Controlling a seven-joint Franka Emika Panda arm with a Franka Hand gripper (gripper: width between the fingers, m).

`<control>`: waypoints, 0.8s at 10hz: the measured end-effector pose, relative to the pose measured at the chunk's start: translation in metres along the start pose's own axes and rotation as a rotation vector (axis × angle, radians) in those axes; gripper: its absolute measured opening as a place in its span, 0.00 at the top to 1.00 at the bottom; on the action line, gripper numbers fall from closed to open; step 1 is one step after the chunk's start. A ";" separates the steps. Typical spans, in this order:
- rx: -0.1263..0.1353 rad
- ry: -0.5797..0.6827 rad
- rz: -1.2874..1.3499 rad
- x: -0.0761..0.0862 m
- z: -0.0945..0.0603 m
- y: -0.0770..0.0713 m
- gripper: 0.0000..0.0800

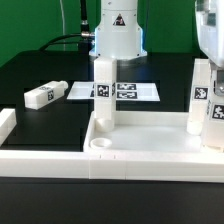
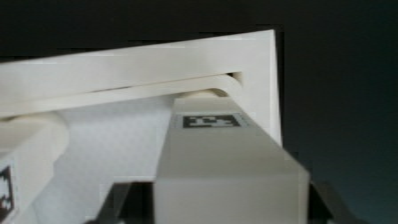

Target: Assemble desk

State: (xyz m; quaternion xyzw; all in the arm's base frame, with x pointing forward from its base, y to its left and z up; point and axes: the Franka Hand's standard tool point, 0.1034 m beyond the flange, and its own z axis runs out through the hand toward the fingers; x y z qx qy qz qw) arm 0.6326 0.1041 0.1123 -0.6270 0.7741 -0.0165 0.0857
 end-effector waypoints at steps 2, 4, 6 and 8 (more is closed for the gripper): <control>-0.001 0.001 0.030 0.000 0.001 0.000 0.64; -0.045 0.002 -0.067 0.001 0.002 0.004 0.25; -0.050 0.000 -0.136 0.000 0.002 0.002 0.21; -0.050 -0.003 -0.268 0.000 0.002 0.002 0.19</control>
Offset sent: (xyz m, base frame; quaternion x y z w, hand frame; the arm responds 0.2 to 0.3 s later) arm 0.0013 -0.0057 -0.0006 -0.0838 0.0204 -0.1640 0.9827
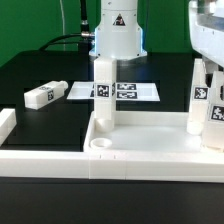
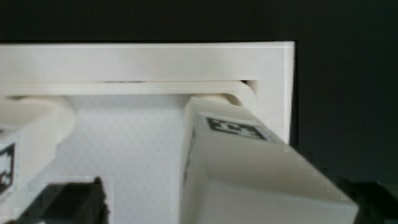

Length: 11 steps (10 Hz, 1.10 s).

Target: Assemble desk

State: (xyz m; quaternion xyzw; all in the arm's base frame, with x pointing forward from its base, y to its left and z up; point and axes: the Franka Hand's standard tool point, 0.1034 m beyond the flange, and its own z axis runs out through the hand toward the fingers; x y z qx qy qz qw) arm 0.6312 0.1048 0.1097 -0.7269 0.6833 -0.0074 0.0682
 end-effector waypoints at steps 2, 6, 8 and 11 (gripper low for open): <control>0.000 0.000 -0.117 0.000 0.000 0.000 0.19; -0.044 0.029 -0.507 -0.003 -0.003 -0.002 0.19; -0.048 0.036 -0.642 -0.003 -0.004 -0.004 0.19; -0.070 0.055 -0.827 -0.006 -0.005 -0.005 0.19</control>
Offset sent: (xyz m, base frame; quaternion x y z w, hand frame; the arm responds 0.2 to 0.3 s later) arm 0.0061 0.0032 0.0057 -0.0488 0.0110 -0.1981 0.9789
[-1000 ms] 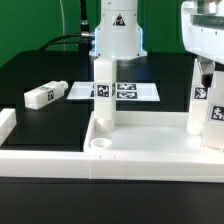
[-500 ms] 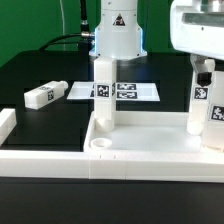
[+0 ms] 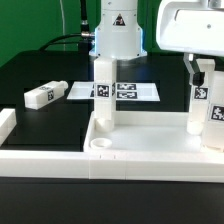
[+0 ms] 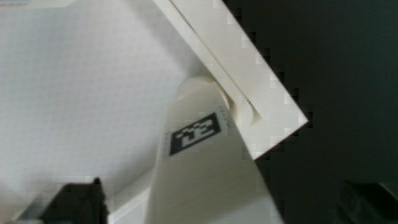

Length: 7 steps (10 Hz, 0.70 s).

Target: Assemble desk

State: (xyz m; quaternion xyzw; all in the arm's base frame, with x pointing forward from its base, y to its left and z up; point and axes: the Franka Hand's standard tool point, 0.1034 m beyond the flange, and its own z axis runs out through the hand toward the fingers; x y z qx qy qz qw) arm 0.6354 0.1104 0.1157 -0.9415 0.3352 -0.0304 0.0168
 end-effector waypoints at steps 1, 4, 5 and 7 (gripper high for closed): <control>-0.010 0.008 -0.106 0.001 0.000 0.000 0.19; -0.031 0.019 -0.371 0.002 0.000 0.002 0.19; -0.033 0.019 -0.400 0.002 0.000 0.002 0.19; -0.039 0.020 -0.489 0.003 0.000 0.003 0.34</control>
Offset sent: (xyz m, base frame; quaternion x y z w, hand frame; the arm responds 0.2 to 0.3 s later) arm 0.0009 0.0031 -0.0021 -0.0094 -0.0011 -0.2606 0.9654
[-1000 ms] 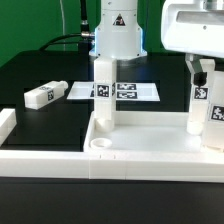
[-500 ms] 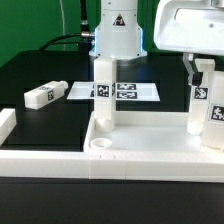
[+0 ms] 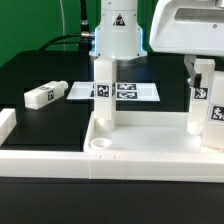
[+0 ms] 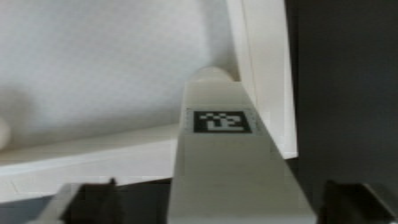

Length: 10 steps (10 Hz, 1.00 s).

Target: Assemble desk

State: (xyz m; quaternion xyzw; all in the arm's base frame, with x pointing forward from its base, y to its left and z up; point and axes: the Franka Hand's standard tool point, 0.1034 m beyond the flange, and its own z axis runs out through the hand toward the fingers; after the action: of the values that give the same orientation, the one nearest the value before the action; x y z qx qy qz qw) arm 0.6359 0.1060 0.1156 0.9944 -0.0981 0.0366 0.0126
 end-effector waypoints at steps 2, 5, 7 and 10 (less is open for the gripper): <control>0.000 0.000 0.006 0.000 0.000 0.000 0.64; 0.001 0.000 0.052 0.000 0.000 0.000 0.64; 0.001 0.000 0.199 0.000 0.000 0.000 0.64; 0.027 0.000 0.473 0.000 0.001 0.001 0.64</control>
Offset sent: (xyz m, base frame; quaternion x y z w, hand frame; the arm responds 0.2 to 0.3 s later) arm 0.0000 0.0000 0.0000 0.0000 0.0000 0.0000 1.0000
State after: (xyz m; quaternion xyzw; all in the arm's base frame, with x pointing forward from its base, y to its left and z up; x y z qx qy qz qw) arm 0.6363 0.1052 0.1144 0.9439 -0.3277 0.0399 -0.0094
